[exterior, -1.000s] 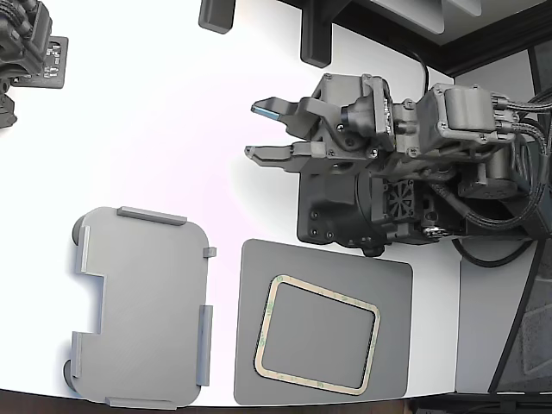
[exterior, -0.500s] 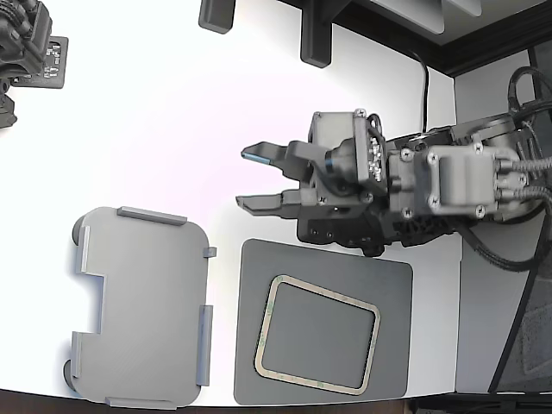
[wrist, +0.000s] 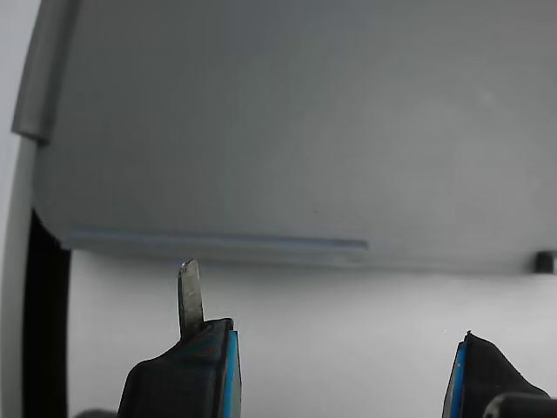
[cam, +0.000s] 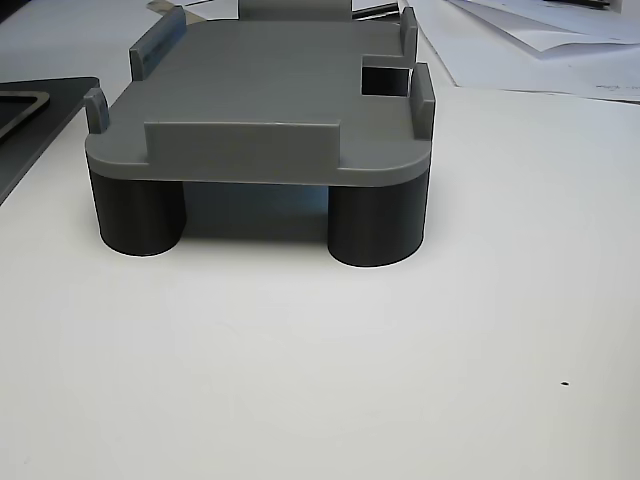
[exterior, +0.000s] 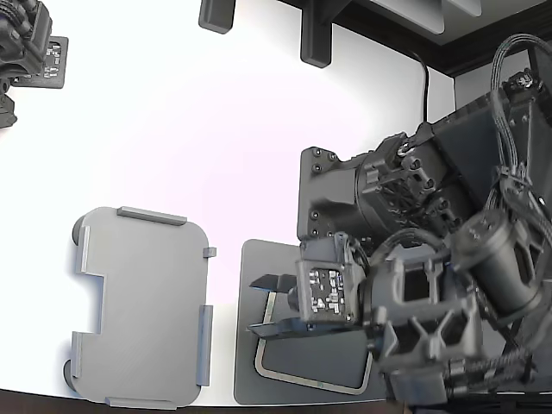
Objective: Move top rectangular frame to the holder.
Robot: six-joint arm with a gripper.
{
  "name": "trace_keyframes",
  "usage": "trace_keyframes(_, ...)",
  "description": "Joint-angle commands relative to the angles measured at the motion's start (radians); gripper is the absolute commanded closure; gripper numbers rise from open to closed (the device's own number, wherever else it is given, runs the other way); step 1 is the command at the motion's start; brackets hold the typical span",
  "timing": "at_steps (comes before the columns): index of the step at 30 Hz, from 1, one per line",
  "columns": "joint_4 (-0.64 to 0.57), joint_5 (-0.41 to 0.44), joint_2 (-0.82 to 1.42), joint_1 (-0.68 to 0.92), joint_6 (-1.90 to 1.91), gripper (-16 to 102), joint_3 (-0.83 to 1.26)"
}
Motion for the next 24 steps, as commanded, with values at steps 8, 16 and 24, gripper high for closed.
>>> trace_keyframes(8, 0.224, -0.02, -0.189, 0.152, 0.291, -14, -0.213)
trace_keyframes(16, 0.302, -0.169, -0.195, 0.17, 0.391, -14, -0.206)
trace_keyframes(24, 0.284, -0.268, -0.164, 0.167, 0.437, -14, -0.091)
